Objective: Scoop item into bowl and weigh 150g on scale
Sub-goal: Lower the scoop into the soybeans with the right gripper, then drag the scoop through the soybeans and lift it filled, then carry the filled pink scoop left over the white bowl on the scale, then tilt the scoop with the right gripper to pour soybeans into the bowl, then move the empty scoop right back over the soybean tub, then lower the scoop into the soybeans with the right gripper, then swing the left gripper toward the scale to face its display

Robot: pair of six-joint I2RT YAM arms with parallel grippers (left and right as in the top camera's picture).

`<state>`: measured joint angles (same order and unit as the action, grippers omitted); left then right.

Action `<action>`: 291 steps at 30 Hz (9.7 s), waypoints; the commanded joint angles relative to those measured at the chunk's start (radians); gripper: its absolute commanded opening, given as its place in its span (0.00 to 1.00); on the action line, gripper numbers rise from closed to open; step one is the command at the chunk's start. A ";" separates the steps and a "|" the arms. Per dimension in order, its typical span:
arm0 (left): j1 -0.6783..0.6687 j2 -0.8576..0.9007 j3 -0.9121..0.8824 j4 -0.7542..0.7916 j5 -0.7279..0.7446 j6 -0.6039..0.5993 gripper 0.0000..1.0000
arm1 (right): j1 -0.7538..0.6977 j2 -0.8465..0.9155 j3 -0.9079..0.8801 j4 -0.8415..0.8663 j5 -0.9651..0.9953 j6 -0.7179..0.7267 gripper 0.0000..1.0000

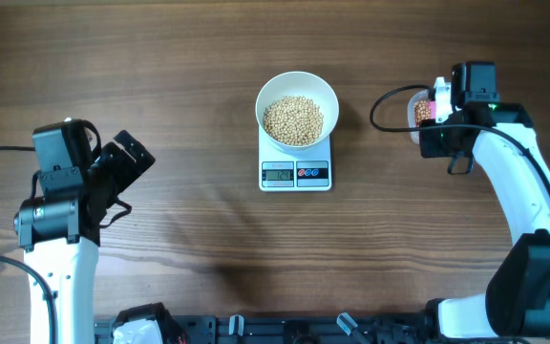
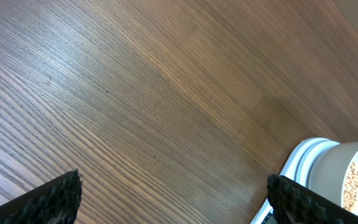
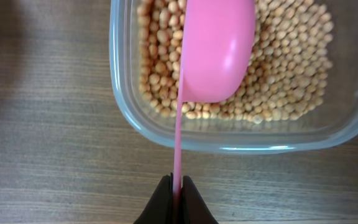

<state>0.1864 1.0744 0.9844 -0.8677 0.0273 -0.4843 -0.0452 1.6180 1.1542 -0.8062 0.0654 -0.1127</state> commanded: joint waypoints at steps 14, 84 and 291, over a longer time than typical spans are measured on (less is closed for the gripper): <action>0.006 0.002 -0.001 0.003 0.005 0.005 1.00 | -0.114 0.013 -0.050 -0.011 -0.333 0.064 0.04; 0.006 0.002 -0.001 0.003 0.005 0.005 1.00 | -0.330 -0.061 -0.027 0.048 -1.357 0.169 0.04; -0.282 0.197 -0.001 -0.041 0.865 0.477 1.00 | -0.183 -0.036 0.009 0.008 0.005 -0.146 0.04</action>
<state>-0.0280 1.2320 0.9844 -0.9066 0.7364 -0.1513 -0.2333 1.5723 1.1564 -0.7963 0.0540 -0.2733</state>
